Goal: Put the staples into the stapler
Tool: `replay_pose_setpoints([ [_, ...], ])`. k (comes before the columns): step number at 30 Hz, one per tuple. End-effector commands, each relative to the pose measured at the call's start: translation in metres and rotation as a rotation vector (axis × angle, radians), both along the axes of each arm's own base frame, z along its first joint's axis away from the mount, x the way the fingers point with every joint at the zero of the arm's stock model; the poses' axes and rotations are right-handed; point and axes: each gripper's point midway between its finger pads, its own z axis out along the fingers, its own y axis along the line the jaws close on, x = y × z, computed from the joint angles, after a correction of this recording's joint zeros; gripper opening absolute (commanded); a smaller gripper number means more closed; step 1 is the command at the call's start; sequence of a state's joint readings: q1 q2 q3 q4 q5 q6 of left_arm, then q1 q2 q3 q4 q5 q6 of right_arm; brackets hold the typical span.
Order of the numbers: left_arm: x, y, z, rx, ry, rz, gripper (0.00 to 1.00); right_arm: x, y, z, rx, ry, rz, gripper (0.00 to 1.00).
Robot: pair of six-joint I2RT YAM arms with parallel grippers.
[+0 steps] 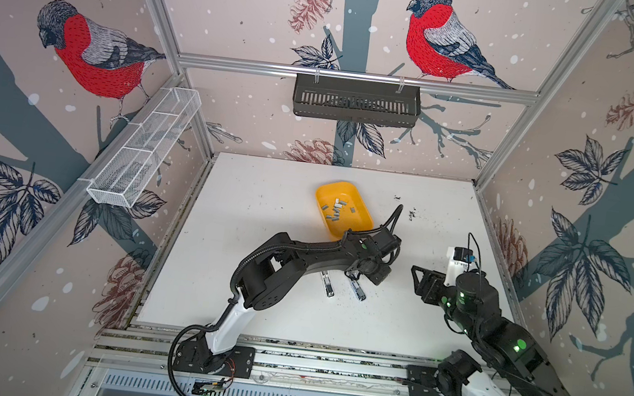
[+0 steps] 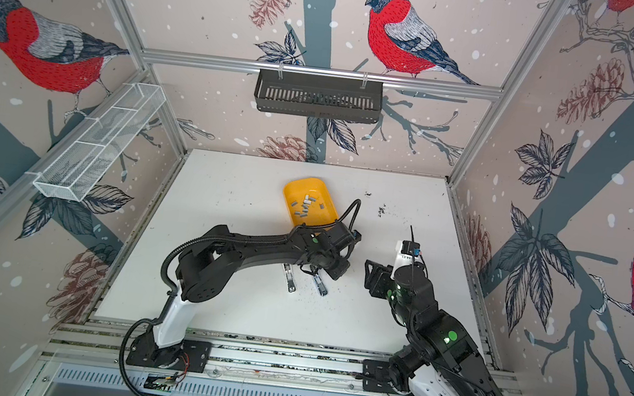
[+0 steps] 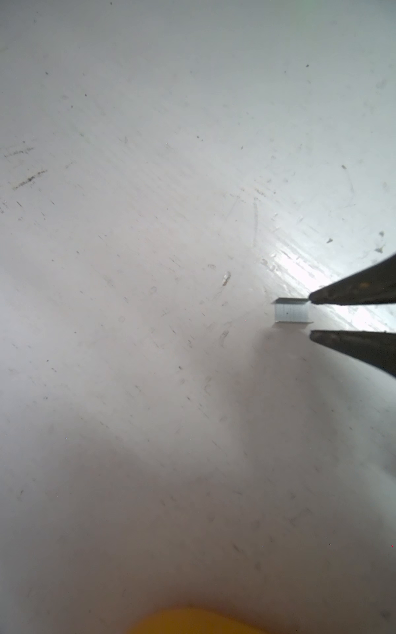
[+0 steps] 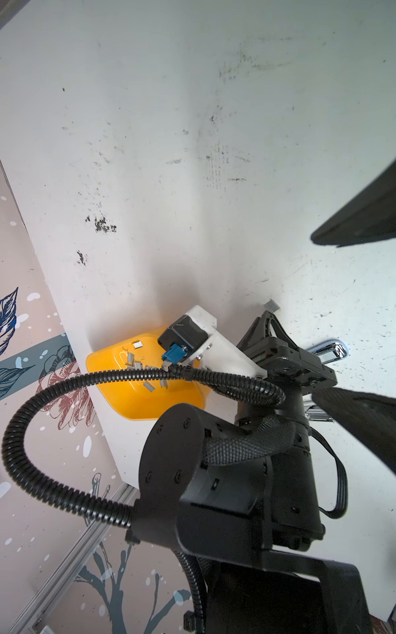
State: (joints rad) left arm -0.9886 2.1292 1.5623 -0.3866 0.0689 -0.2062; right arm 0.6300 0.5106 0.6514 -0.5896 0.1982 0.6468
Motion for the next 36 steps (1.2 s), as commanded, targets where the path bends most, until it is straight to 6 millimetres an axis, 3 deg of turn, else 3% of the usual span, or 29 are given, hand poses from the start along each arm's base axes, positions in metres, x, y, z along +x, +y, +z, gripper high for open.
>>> replay_pose_setpoints([
  [1,0.003,0.003,-0.004,0.016,-0.004,0.000,0.19,0.002,0.001,0.005,0.001,-0.023,0.007,0.66],
  [20,-0.001,-0.002,-0.017,0.023,0.025,-0.022,0.20,0.002,0.001,0.003,-0.003,-0.020,0.006,0.66],
  [36,-0.008,0.005,-0.029,0.063,0.032,-0.041,0.07,0.002,0.001,0.003,0.000,-0.017,0.003,0.66],
])
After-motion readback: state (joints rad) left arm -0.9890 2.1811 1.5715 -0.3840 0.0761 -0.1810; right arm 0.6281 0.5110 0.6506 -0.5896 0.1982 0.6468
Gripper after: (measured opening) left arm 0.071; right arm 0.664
